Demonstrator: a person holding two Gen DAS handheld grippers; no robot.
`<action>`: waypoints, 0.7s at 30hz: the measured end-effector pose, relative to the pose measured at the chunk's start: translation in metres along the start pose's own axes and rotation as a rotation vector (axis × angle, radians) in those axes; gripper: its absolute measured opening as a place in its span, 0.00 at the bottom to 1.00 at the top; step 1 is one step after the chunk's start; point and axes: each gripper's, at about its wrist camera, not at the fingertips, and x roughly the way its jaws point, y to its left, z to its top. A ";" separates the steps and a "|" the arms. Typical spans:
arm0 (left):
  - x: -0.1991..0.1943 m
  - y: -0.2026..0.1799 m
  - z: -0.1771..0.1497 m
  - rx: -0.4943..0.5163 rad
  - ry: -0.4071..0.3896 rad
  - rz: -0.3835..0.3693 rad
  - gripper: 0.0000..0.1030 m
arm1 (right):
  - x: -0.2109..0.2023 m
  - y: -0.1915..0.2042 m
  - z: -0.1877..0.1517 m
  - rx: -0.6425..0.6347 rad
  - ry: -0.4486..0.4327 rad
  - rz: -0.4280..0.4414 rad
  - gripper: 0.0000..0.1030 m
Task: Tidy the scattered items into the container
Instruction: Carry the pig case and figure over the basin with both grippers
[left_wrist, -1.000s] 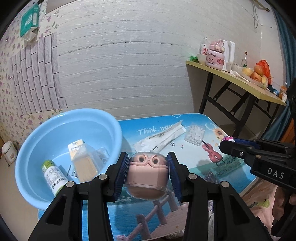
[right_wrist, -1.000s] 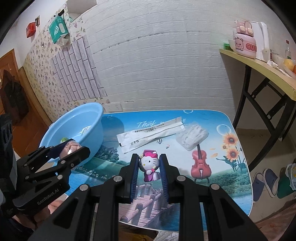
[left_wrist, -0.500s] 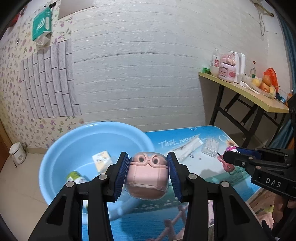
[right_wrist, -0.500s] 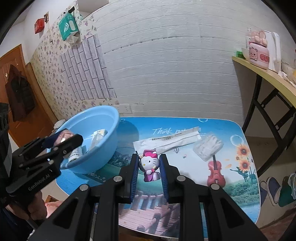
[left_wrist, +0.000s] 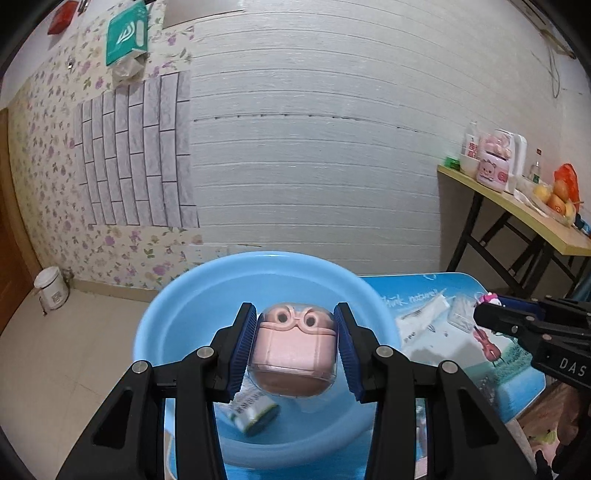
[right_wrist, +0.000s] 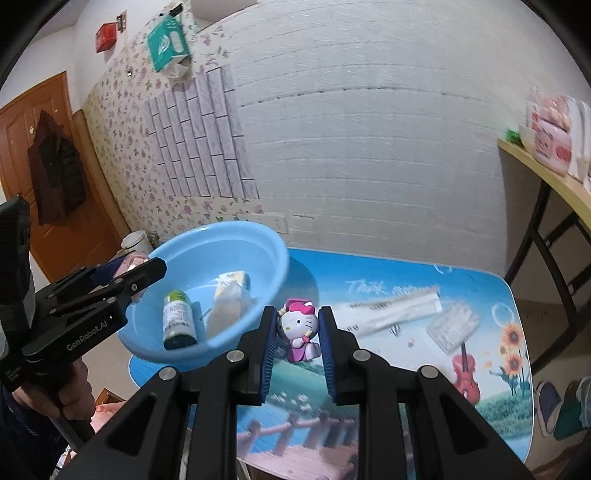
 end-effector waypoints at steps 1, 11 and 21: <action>0.001 0.003 0.000 0.001 0.002 0.001 0.40 | 0.002 0.004 0.003 -0.003 -0.001 0.006 0.23; 0.021 0.041 0.002 -0.007 0.029 0.031 0.40 | 0.022 0.051 0.017 -0.069 0.002 0.052 0.23; 0.045 0.070 -0.007 -0.042 0.072 0.050 0.40 | 0.049 0.081 0.019 -0.117 0.051 0.077 0.23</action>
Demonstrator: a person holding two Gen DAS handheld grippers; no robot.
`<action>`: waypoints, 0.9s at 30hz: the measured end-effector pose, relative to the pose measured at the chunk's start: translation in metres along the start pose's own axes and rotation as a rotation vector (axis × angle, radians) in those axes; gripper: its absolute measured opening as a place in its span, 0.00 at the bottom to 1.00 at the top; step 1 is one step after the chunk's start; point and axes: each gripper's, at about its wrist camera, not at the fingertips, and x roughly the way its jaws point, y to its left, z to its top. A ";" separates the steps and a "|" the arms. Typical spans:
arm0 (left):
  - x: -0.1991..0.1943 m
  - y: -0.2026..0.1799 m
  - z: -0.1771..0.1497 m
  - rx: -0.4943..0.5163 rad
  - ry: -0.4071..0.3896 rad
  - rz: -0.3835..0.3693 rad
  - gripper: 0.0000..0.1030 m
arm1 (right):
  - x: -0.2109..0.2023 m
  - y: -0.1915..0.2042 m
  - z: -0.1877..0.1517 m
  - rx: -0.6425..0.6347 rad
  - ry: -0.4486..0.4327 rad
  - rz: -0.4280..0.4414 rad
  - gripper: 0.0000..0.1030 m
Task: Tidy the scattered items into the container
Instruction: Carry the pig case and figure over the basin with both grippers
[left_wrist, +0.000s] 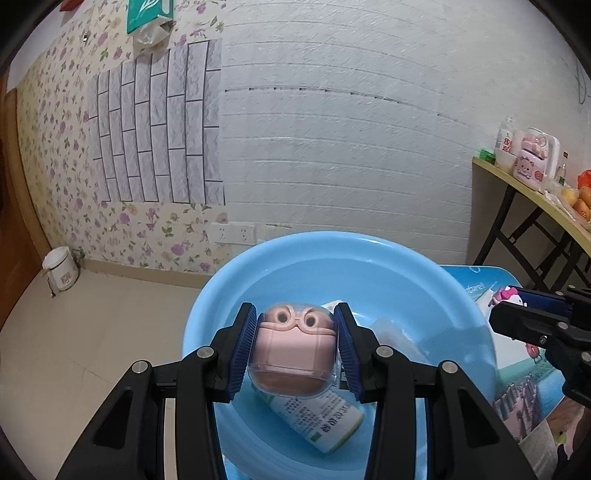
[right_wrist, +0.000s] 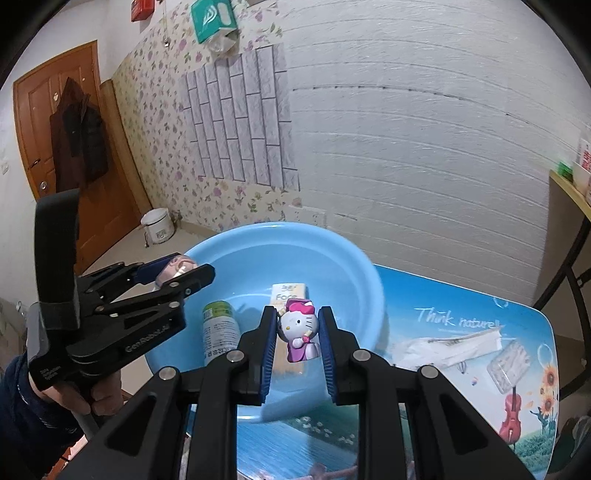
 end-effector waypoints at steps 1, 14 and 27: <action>0.001 0.001 -0.001 0.002 0.001 0.001 0.40 | 0.002 0.001 0.000 -0.002 0.002 0.001 0.23; 0.021 -0.003 -0.011 0.057 0.038 0.028 0.40 | 0.031 0.005 -0.002 -0.007 0.053 0.001 0.23; 0.036 -0.002 -0.019 0.081 0.075 0.062 0.40 | 0.037 0.002 -0.004 -0.001 0.068 0.001 0.23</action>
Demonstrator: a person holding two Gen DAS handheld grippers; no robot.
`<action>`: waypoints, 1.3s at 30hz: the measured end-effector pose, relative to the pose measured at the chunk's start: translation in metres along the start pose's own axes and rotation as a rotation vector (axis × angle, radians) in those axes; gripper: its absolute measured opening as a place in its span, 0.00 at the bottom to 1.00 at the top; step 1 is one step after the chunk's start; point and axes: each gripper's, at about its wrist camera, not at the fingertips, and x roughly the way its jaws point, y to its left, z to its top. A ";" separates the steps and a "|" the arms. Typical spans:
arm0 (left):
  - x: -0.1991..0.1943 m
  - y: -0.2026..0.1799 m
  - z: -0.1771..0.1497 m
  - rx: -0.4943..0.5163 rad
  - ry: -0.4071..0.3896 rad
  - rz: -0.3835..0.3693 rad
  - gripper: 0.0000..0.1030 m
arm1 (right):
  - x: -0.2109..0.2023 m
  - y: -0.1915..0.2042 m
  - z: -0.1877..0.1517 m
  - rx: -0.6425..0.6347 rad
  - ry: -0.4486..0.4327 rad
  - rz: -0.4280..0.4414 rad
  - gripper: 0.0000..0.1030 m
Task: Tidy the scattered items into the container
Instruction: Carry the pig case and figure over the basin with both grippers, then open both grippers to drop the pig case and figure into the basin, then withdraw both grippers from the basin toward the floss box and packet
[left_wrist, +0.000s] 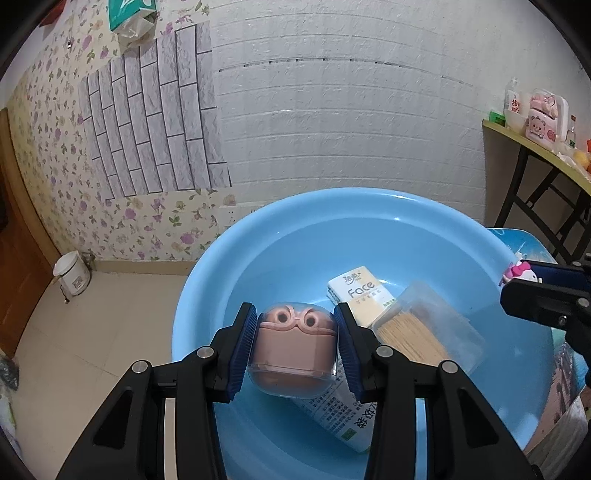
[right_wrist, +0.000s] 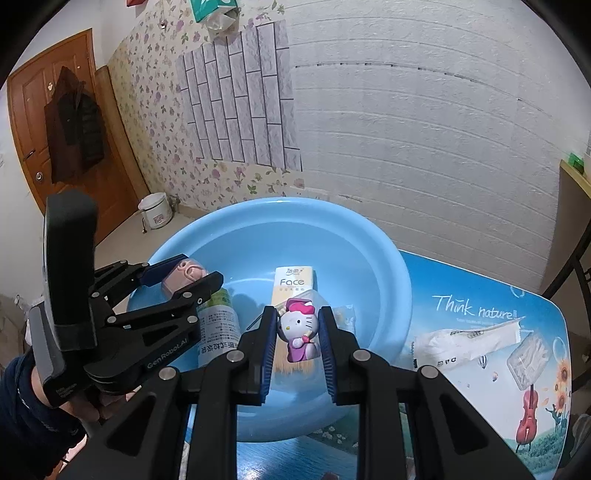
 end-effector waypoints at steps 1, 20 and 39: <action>0.001 0.000 0.000 0.003 0.001 0.002 0.40 | 0.001 0.001 0.000 -0.002 0.002 0.002 0.23; -0.029 0.005 0.002 -0.019 -0.109 0.043 0.80 | 0.005 0.014 -0.008 -0.050 0.012 0.030 0.57; -0.068 -0.038 -0.004 0.001 -0.131 -0.003 0.82 | -0.073 -0.104 -0.064 0.207 -0.136 -0.123 0.88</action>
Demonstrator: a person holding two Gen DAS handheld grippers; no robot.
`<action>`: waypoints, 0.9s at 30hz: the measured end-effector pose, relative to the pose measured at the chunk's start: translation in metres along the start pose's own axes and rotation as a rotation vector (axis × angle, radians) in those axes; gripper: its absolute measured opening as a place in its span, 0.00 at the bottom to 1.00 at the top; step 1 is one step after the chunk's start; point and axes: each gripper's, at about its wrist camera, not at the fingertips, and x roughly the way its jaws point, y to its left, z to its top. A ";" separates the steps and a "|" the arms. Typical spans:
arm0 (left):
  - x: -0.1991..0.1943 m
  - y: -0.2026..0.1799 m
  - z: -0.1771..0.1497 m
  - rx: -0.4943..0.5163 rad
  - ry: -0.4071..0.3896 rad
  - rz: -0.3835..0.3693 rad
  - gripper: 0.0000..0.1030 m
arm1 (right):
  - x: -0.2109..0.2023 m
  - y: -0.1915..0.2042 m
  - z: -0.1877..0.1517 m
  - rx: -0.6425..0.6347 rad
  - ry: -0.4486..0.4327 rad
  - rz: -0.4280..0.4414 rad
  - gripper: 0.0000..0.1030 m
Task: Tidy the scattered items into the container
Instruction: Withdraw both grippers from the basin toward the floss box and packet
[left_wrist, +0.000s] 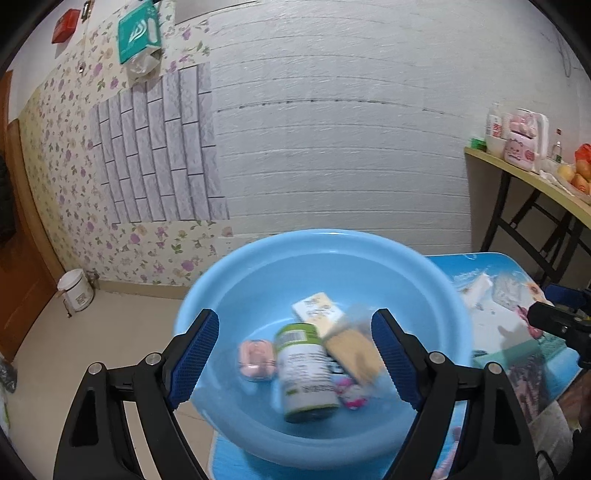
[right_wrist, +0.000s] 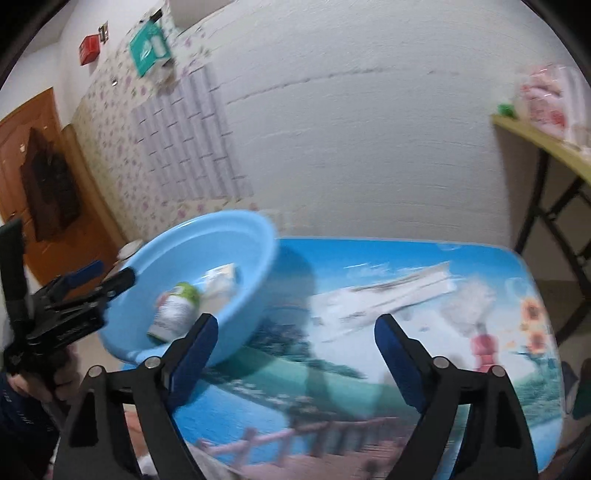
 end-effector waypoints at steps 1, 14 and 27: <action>-0.003 -0.007 -0.001 0.006 -0.002 -0.005 0.82 | -0.002 -0.005 -0.002 0.006 0.003 -0.001 0.94; -0.023 -0.099 -0.023 0.049 0.031 -0.158 1.00 | -0.040 -0.061 -0.049 0.044 0.078 -0.054 1.00; -0.033 -0.143 -0.022 0.136 0.030 -0.216 1.00 | -0.058 -0.105 -0.069 0.148 0.088 -0.096 1.00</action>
